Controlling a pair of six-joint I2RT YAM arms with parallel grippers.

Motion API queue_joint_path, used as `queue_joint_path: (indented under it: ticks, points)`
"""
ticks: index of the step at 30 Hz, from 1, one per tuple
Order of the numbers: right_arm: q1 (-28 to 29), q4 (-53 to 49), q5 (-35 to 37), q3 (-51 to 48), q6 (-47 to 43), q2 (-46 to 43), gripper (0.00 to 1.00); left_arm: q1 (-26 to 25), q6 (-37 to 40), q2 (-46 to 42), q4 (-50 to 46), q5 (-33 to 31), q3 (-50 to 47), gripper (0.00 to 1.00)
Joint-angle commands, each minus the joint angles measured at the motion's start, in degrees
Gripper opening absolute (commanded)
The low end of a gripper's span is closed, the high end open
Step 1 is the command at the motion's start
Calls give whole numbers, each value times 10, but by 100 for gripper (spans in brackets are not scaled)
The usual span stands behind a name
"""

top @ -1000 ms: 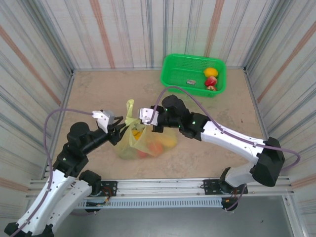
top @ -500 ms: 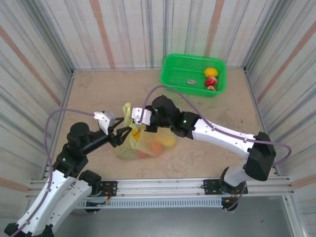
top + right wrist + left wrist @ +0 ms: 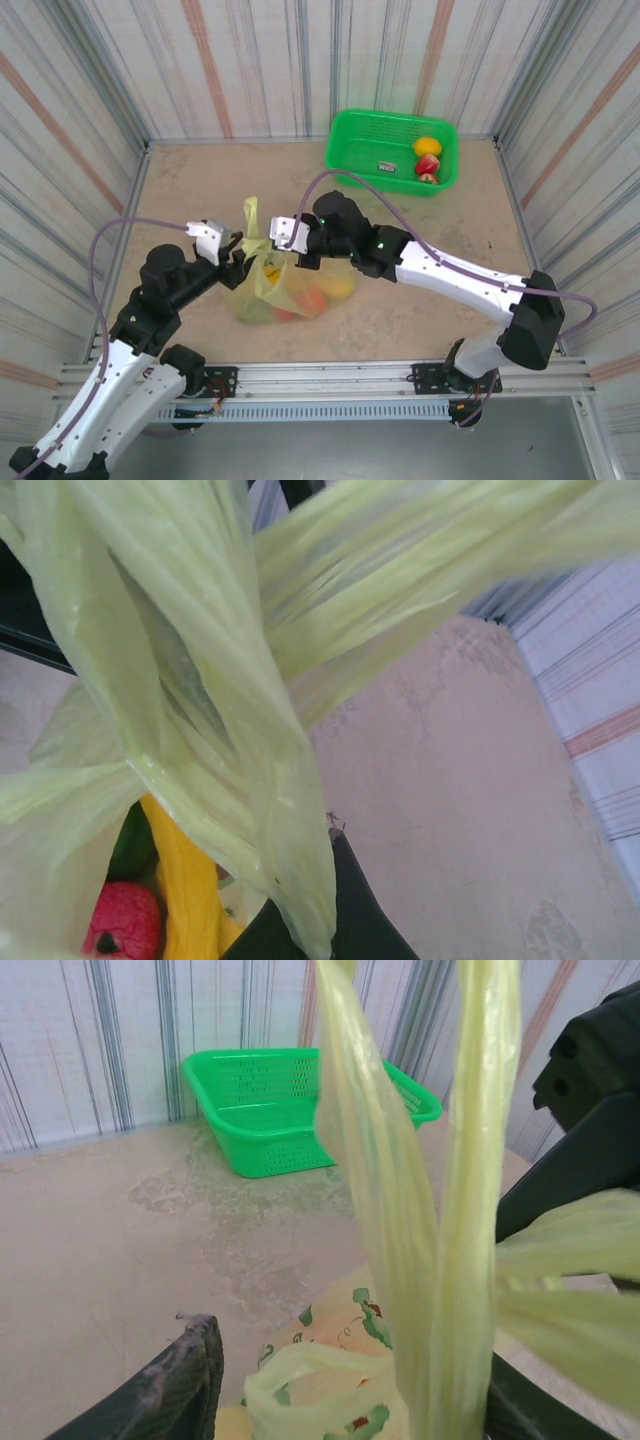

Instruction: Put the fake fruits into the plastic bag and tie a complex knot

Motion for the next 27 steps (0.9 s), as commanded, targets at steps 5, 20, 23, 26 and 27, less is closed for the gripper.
queue_joint_path:
  ticks: [5,20,23,26,27]
  points:
    - [-3,0,-3,18,21,-4,0,-3,7,-2,2,56,2,56]
    - [14,-12,18,37,10,36,0,-3,-4,-30,14,76,-10,76]
    - [24,-6,15,36,10,43,0,-2,-13,-32,22,68,-12,81]
    - [34,2,16,37,10,52,0,0,-22,-28,34,78,-15,82]
    - [37,6,16,36,10,53,0,2,-23,-25,37,81,-14,82]
